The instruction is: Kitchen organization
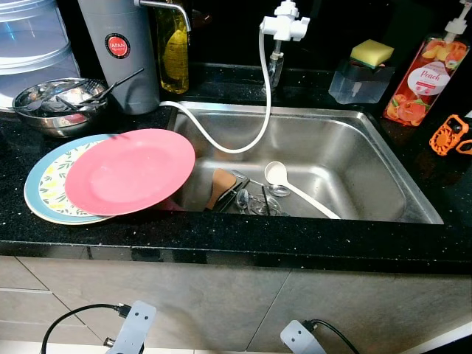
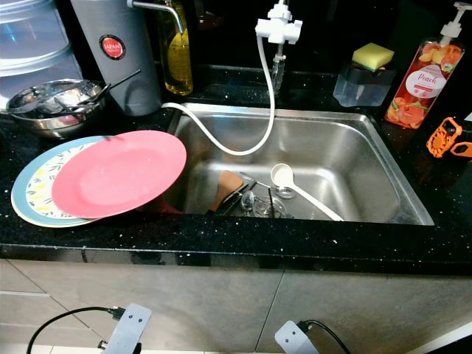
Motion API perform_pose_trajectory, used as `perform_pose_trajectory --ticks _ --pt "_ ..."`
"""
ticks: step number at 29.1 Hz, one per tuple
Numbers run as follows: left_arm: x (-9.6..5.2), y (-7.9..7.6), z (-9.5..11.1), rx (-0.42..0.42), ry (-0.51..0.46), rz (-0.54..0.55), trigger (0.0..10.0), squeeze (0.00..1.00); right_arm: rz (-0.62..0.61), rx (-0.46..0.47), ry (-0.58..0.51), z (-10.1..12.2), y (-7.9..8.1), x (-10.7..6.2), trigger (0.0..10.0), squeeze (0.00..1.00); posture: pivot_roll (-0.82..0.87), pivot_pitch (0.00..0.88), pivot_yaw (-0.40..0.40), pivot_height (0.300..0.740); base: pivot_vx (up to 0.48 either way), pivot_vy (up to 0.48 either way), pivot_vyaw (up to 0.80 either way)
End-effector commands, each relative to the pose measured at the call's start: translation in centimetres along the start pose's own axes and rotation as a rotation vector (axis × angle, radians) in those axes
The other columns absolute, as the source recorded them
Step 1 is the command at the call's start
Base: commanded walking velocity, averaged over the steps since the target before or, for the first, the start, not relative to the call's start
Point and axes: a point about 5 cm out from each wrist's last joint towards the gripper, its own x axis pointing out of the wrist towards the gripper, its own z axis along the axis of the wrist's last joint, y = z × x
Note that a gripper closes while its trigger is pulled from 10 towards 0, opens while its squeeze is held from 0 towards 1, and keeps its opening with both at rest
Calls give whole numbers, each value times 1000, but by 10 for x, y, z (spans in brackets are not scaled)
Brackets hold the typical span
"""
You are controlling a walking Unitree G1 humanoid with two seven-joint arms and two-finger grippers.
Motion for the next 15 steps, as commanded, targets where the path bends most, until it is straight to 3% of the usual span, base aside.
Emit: perform_pose_trajectory --ticks 1,15 --pt "-1 0 -5 9 17 -2 10000 0 -1 10 12 -3 -1 -1 10000 0 179 0 -63 740 0 0 0" --pt "-2 -2 -9 12 32 -4 10000 0 -5 1 15 -2 -1 0 10000 0 183 0 -68 740 0 0 0"
